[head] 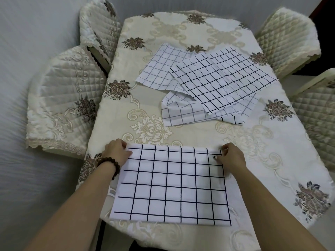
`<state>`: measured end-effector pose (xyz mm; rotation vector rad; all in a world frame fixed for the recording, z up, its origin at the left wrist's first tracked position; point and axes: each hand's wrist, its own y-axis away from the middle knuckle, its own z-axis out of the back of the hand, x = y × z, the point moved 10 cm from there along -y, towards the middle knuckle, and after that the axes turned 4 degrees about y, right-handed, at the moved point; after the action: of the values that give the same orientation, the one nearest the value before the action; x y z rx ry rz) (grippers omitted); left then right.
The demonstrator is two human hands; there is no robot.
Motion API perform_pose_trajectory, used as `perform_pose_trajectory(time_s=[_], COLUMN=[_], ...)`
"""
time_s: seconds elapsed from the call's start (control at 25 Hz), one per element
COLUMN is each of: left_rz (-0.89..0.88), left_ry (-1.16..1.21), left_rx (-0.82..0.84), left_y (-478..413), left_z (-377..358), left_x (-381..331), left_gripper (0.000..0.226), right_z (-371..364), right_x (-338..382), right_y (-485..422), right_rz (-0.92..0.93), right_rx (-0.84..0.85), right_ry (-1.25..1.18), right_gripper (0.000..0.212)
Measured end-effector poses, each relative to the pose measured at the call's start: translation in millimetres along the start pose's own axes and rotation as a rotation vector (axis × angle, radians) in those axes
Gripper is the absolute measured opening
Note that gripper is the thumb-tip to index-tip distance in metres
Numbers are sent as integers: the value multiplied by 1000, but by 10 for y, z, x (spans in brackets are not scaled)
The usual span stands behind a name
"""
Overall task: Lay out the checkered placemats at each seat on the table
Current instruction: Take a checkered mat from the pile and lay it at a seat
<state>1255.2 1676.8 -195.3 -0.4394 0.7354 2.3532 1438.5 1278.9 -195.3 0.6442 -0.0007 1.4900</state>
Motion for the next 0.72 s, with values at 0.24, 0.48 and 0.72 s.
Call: perform_pose_trajectory(time_s=[0.24, 0.48, 0.72], left_rz=[-83, 5, 64], left_ry=[108, 495, 570], left_rx=[-10, 30, 39], left_y=[21, -82, -307], left_z=[42, 97, 175], left_x=[-148, -57, -61], left_gripper=[12, 16, 21], right_z=[-3, 105, 185], right_x=[100, 131, 278], right_y=[-2, -27, -249], right_rz=[24, 11, 5], right_rx=[78, 63, 53], right_ry=[62, -259, -315], right_gripper=[21, 10, 26])
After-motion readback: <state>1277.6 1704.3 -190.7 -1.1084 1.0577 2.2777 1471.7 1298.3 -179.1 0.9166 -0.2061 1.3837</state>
